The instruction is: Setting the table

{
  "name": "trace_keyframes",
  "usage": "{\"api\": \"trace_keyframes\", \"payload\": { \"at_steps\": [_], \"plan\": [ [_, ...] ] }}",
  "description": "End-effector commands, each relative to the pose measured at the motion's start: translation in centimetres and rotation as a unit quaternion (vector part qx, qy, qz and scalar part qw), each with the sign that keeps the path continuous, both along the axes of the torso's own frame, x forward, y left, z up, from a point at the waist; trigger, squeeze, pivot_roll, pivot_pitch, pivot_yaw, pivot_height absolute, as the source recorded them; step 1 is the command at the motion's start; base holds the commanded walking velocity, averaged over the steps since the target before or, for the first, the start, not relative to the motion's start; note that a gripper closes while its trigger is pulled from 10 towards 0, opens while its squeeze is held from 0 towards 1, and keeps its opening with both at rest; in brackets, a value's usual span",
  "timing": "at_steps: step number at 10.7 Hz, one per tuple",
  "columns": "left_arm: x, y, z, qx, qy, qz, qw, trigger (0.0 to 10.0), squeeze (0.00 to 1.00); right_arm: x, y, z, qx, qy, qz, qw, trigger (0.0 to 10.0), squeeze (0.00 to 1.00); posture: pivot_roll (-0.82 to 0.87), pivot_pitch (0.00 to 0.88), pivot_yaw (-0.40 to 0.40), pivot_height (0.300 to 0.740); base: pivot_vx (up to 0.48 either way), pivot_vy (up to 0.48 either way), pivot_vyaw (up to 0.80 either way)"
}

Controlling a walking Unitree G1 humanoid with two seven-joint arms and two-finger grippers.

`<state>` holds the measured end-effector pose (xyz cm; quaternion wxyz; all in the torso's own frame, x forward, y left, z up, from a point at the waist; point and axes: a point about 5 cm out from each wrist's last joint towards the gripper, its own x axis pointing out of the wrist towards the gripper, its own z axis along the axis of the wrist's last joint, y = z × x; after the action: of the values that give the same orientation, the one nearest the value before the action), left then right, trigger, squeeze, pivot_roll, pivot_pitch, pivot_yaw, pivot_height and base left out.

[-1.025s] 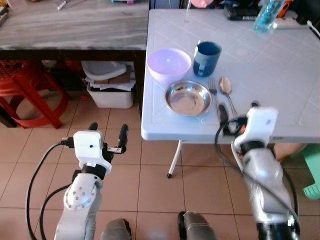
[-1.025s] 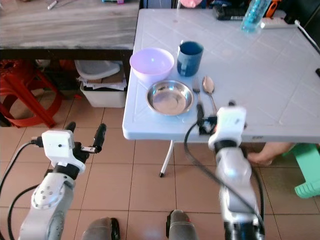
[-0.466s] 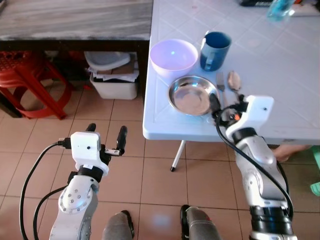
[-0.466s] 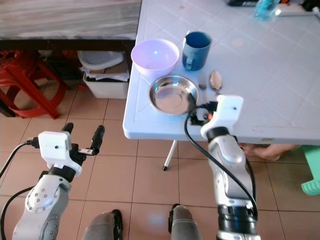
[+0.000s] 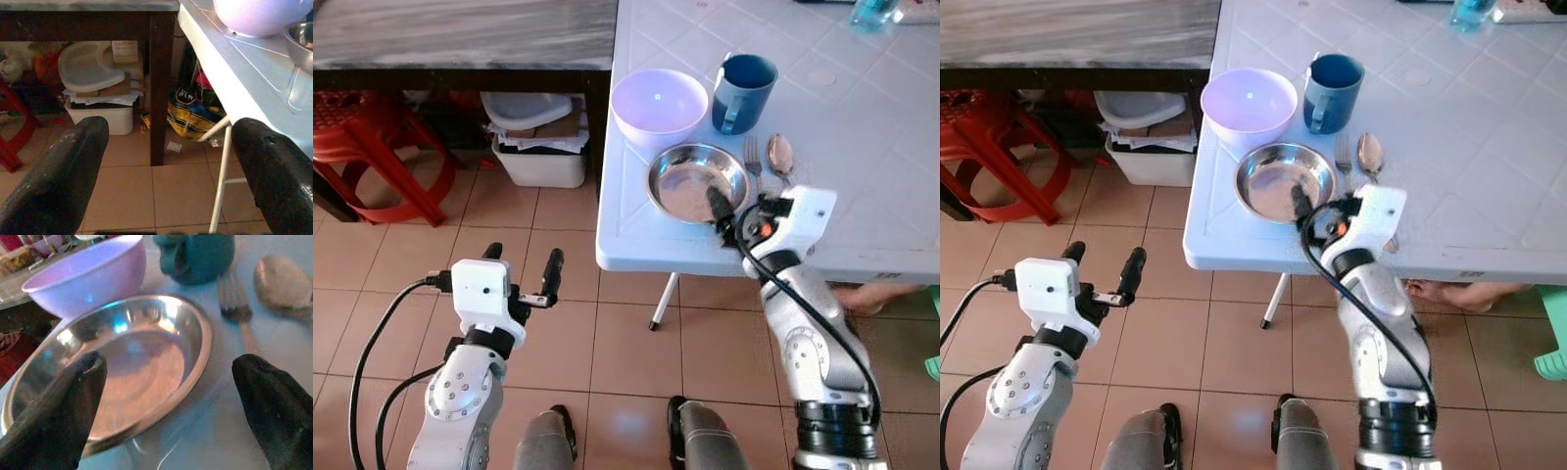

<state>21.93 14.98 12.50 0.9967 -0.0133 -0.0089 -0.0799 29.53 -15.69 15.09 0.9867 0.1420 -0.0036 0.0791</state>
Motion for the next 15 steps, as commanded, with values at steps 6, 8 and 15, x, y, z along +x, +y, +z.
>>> {"api": "trace_keyframes", "payload": {
  "at_steps": [6,8,15],
  "plan": [
    [-0.9,-1.3,0.6,-0.044,0.000,-0.081,0.996,10.0,0.00,0.1,0.4,0.0,0.041,0.026,0.025,0.999,10.0,0.00,0.04,0.268,0.036,0.740,0.000,0.000,0.00],
    [-0.9,-1.2,0.6,-0.042,0.002,-0.086,0.995,10.0,0.00,0.3,0.9,-0.1,0.063,0.053,0.038,0.996,10.0,0.00,0.04,0.269,0.036,0.740,0.000,0.000,0.00],
    [-1.3,-1.7,0.6,-0.044,0.006,-0.124,0.991,10.0,0.00,-0.2,-0.5,-2.6,0.096,0.178,-0.030,0.979,0.0,0.00,0.03,0.271,0.031,0.740,0.000,0.000,0.00]
  ]
}}
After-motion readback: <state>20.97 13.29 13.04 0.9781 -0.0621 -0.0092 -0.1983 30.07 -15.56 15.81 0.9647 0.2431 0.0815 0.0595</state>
